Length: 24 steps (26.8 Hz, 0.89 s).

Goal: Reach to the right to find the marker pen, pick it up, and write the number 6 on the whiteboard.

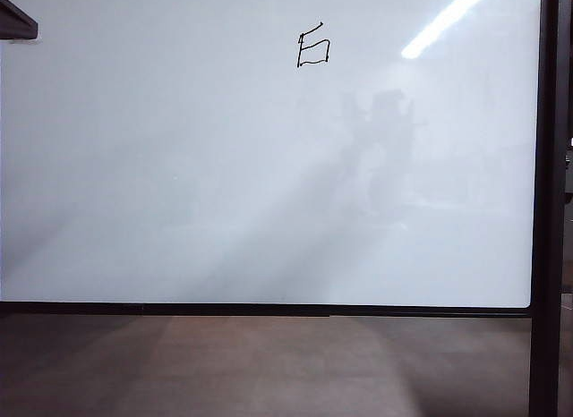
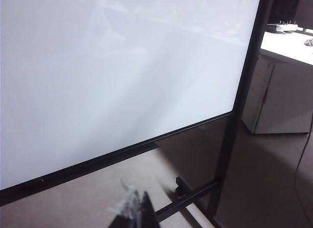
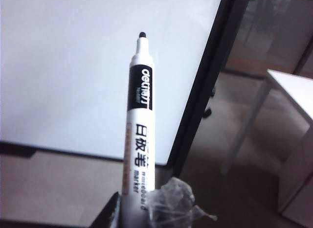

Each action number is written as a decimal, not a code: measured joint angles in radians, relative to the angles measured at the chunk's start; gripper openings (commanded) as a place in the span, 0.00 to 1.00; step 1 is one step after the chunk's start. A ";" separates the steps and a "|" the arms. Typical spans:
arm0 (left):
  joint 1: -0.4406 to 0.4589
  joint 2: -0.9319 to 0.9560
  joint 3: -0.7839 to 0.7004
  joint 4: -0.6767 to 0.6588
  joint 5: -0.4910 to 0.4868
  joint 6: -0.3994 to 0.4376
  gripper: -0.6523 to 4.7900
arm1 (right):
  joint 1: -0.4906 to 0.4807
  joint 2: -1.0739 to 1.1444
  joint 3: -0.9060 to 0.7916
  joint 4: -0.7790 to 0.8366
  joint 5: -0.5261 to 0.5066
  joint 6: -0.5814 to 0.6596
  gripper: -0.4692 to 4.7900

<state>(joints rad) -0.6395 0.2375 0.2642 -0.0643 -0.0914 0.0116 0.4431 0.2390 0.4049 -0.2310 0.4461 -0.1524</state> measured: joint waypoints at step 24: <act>0.444 -0.233 -0.146 0.071 -0.042 0.040 0.11 | 0.000 0.000 0.000 -0.103 -0.001 0.003 0.19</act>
<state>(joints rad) -0.1955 0.0040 0.1184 0.0071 -0.1333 0.0521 0.4431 0.2386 0.4049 -0.3340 0.4454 -0.1497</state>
